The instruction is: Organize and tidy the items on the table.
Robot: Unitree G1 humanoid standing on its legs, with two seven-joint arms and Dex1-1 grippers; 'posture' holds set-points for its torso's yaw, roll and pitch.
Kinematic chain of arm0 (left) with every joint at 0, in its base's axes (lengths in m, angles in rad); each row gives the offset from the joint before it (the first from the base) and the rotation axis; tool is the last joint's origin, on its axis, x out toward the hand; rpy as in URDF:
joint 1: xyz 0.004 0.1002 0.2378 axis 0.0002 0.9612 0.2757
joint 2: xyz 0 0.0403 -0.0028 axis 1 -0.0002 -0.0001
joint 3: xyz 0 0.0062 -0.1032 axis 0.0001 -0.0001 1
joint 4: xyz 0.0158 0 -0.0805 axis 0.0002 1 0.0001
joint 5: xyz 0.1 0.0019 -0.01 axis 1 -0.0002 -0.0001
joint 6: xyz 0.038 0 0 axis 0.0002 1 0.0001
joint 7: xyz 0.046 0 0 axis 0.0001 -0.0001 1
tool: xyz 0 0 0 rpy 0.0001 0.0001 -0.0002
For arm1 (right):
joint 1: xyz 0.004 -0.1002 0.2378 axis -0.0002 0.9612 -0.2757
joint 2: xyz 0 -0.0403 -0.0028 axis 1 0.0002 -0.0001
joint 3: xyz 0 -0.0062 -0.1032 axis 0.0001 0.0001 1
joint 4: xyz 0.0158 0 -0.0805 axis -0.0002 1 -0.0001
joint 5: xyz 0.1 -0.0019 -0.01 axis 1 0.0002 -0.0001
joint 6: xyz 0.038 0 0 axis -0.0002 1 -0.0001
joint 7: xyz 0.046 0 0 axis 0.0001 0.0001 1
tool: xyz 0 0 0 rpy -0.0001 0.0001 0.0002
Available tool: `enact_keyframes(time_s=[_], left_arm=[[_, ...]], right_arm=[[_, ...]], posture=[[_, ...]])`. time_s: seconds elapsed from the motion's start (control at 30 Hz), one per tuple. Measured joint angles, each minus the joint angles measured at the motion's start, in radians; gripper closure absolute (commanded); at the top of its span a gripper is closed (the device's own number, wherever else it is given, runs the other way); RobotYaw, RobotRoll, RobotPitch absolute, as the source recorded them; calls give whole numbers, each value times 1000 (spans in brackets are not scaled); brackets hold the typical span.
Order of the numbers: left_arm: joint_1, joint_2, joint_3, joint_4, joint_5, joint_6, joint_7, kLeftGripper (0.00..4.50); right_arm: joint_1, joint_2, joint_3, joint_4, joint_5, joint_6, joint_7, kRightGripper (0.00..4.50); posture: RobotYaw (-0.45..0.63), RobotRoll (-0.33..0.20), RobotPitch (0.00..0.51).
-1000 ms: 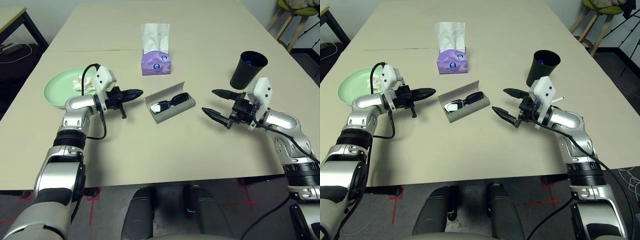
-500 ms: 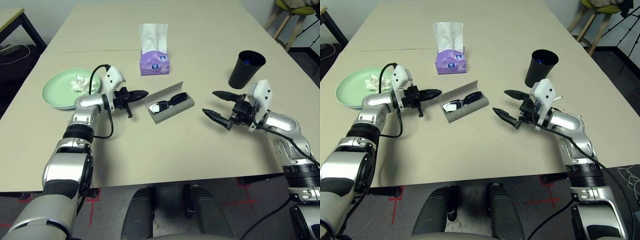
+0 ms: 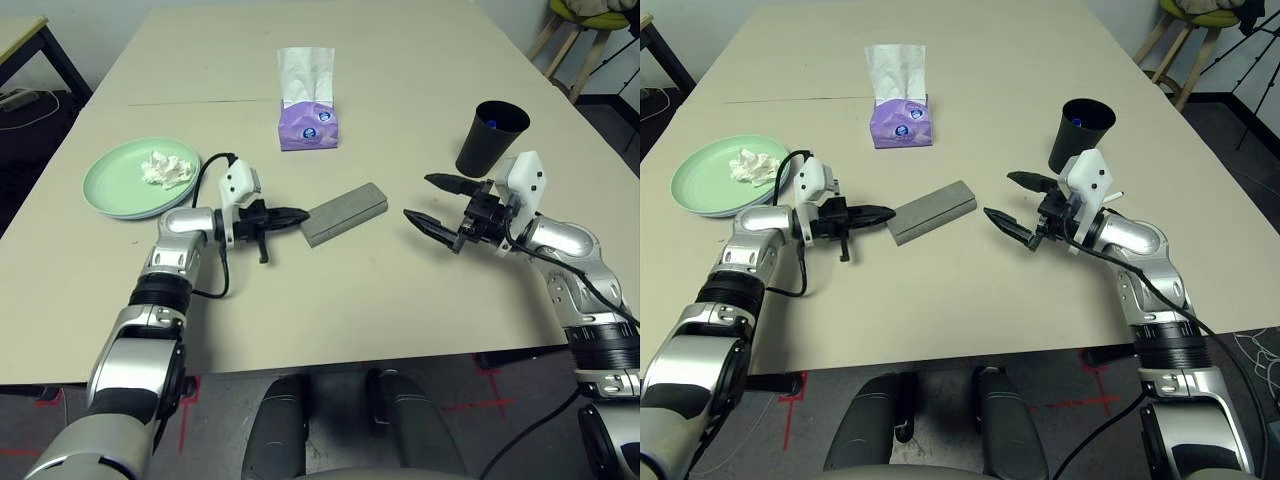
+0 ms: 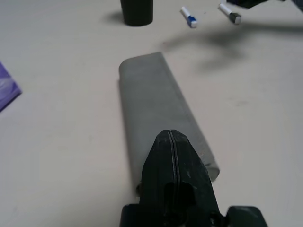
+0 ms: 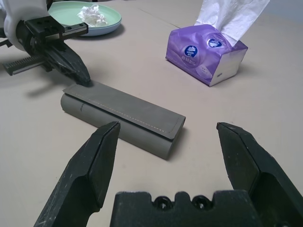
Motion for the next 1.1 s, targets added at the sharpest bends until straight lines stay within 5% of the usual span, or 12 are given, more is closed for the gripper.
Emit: enact_keyframes(time_s=[0.6,0.9,1.0,1.1], left_arm=[[46,24,-39,-63,15,32,42,4463],[-88,17,46,-14,-65,-1,38,4463],[-92,18,42,-11,-62,-11,29,3894],[-83,25,35,-35,-75,15,-13,2798]], right_arm=[[0,0,2,-11,0,0,-9,0],[0,-1,3,-11,-2,0,-9,0],[0,-1,3,-10,-4,0,-9,0],[0,-1,4,-10,-5,0,-9,0]], posture=[[21,0,158],[32,0,158],[36,0,158],[36,0,159]])
